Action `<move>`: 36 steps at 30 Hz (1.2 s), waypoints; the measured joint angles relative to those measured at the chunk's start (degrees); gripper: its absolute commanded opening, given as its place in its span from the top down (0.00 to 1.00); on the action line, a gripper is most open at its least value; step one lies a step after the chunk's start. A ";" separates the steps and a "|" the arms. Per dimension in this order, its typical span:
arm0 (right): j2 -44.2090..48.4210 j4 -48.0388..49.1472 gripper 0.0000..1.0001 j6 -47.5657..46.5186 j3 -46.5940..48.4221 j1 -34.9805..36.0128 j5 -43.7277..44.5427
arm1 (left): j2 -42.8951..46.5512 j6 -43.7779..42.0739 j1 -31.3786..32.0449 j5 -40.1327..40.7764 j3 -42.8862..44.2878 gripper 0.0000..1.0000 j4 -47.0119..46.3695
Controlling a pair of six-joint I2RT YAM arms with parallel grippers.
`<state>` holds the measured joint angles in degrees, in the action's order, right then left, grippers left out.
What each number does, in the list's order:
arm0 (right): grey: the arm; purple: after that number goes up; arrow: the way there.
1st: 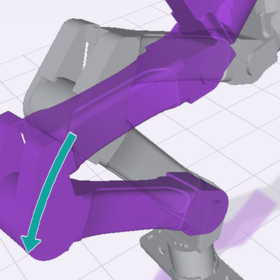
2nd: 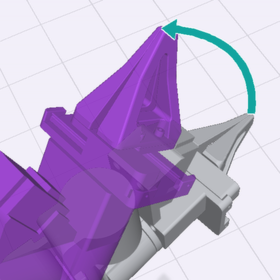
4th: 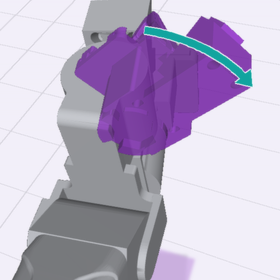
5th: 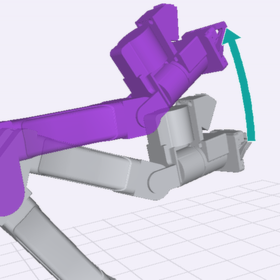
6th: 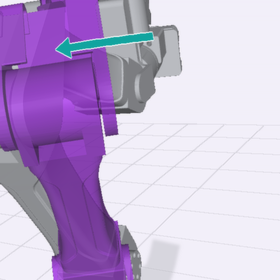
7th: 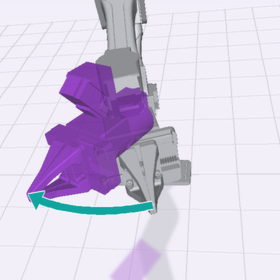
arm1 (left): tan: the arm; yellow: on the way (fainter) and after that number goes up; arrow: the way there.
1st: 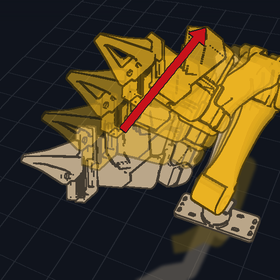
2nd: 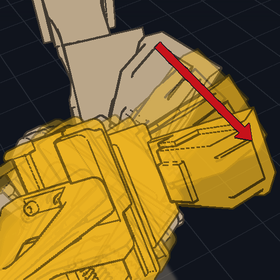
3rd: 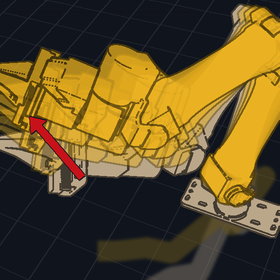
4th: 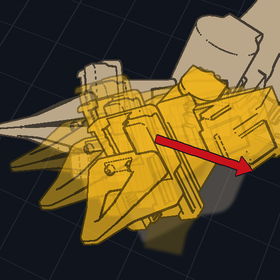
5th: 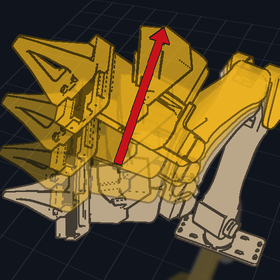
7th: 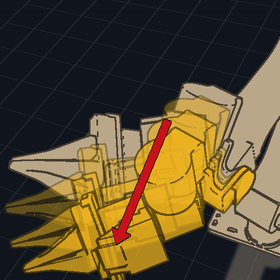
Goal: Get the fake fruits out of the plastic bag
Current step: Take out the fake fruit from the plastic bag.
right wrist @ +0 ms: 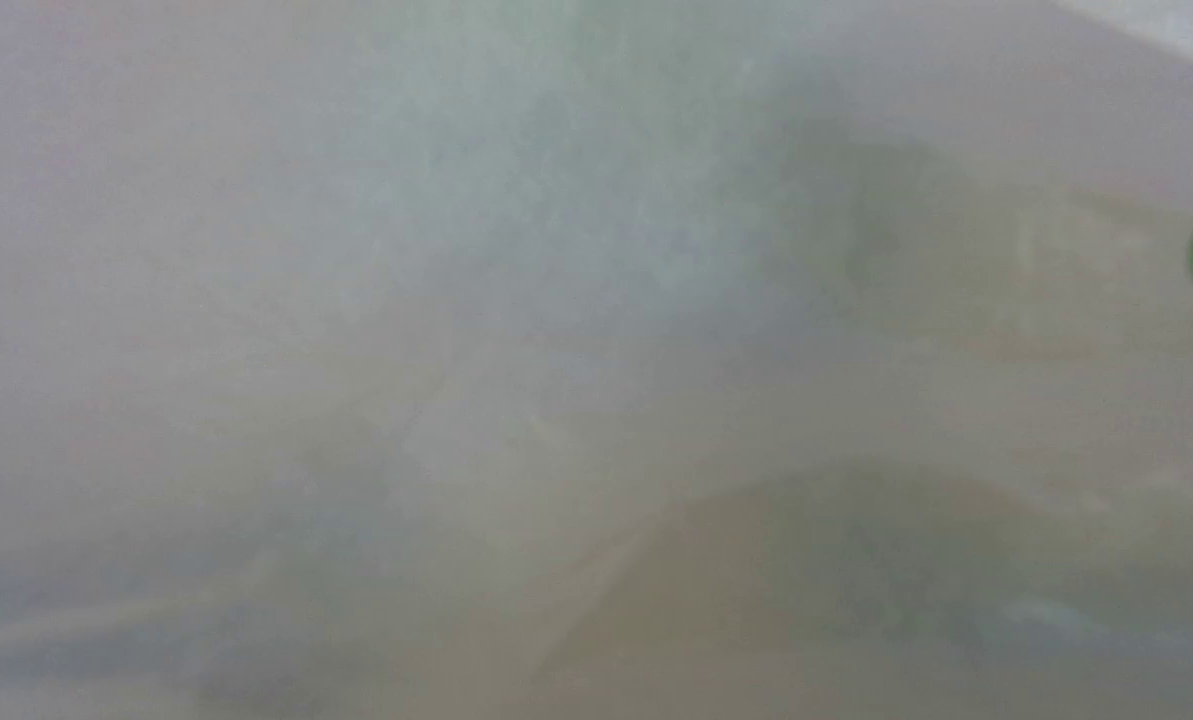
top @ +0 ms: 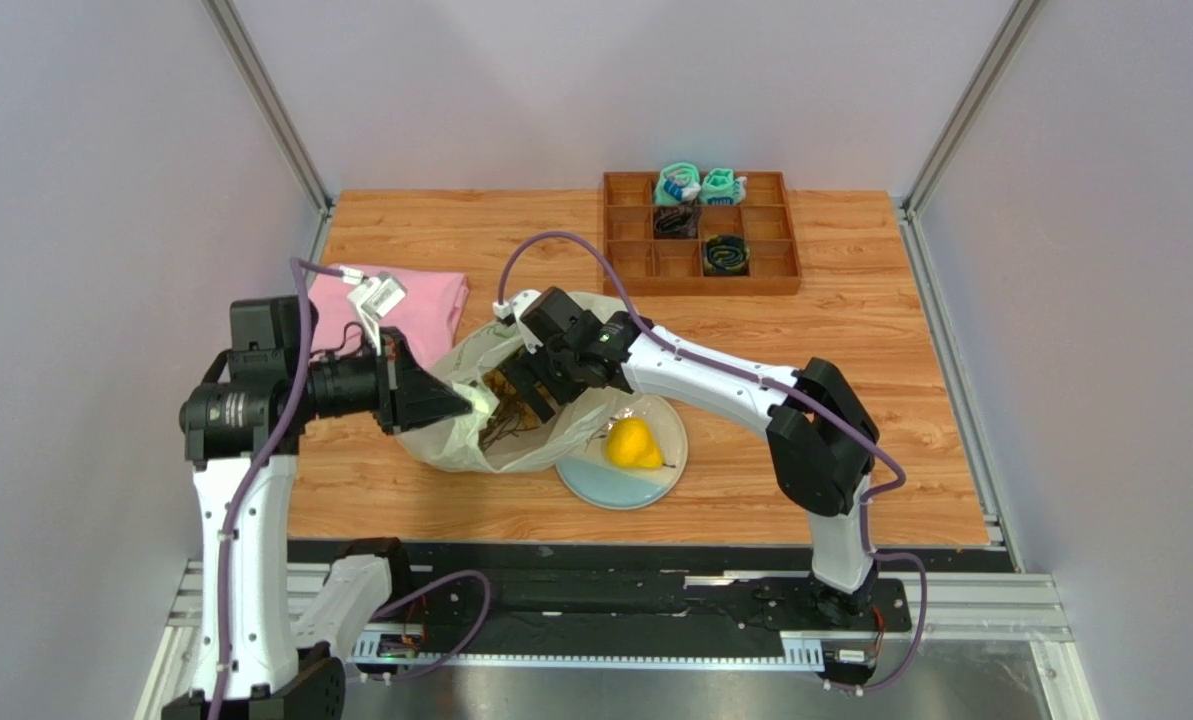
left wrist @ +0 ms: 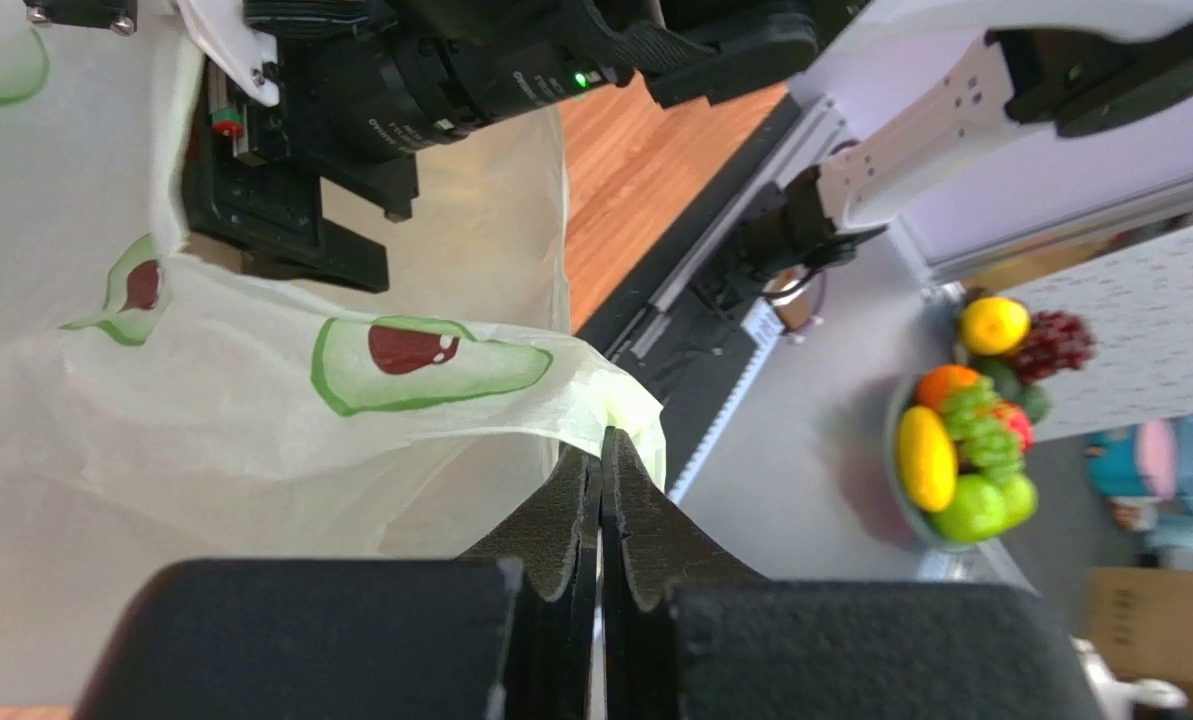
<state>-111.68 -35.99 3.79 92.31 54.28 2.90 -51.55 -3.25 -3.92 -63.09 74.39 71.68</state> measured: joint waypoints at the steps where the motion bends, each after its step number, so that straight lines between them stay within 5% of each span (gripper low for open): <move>1: 0.00 0.07 0.16 0.37 0.00 0.00 0.00 | 1.36 -1.42 -0.35 0.74 0.20 1.00 0.79; 14: -1.20 2.16 0.04 1.27 0.35 4.63 6.56 | 26.82 -9.11 -8.13 -0.33 2.12 1.00 5.31; 25: -8.41 4.07 0.00 -0.92 6.05 5.95 11.78 | 29.66 -8.39 -8.39 -0.33 -4.33 1.00 5.79; 36: -10.56 1.95 0.10 0.17 10.19 6.45 10.08 | 33.64 -5.92 -7.41 2.10 -5.55 1.00 5.99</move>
<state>-122.23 -34.04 3.97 102.50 60.73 12.97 -17.91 -9.17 -11.33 -60.99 68.84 77.67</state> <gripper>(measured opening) 0.940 0.008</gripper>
